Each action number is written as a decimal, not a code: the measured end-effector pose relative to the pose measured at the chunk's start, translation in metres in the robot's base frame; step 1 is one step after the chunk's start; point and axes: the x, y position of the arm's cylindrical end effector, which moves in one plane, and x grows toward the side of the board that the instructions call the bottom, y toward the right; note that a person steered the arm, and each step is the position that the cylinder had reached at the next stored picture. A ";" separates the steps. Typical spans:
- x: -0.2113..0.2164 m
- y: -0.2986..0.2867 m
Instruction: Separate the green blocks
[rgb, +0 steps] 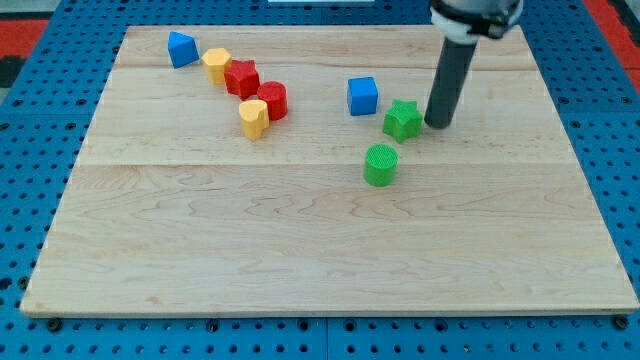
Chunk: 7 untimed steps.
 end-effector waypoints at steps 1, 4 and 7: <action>0.004 0.019; 0.034 -0.058; 0.021 -0.045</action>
